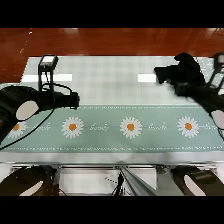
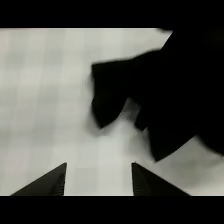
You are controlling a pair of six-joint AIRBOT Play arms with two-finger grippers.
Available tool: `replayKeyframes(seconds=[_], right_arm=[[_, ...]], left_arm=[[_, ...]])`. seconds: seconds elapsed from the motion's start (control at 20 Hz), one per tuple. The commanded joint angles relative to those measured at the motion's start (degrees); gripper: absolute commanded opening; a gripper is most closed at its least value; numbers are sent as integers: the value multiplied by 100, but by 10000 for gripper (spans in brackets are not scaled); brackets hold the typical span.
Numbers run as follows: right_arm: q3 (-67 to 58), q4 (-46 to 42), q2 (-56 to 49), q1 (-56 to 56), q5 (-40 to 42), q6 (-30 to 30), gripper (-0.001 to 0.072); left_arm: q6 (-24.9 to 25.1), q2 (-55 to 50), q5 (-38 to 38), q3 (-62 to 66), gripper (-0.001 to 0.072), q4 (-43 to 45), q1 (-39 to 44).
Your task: Fold the shirts.
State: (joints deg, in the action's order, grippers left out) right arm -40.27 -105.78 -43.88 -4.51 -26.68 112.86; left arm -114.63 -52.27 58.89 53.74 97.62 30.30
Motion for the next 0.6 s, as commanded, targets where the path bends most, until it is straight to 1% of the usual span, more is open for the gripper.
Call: replayKeyframes(seconds=[0.0, 0.05, 0.2, 0.4, 0.5, 0.55], right_arm=[[-391, -804, -570, 1235, 1134, 1060, 490], [-632, -588, -903, 1759, 1163, 1244, 491], [-1445, 411, -1862, 2664, 1172, 1248, 492], [-2485, 1309, -3119, 2728, 1174, 1226, 493], [-2830, 1821, -3679, 2612, 1165, 1200, 493], [-2918, 1937, -3908, 2535, 1167, 1182, 493]], left_arm=[[315, 2, -59, -2, 613, 170, -4], [527, 2, -177, -2, 614, 264, -7], [767, 2, -509, 0, 614, 315, -4], [767, 2, -815, 0, 613, 315, -4], [767, 2, -857, 0, 614, 315, -4], [767, 2, -857, 0, 613, 315, -4]])
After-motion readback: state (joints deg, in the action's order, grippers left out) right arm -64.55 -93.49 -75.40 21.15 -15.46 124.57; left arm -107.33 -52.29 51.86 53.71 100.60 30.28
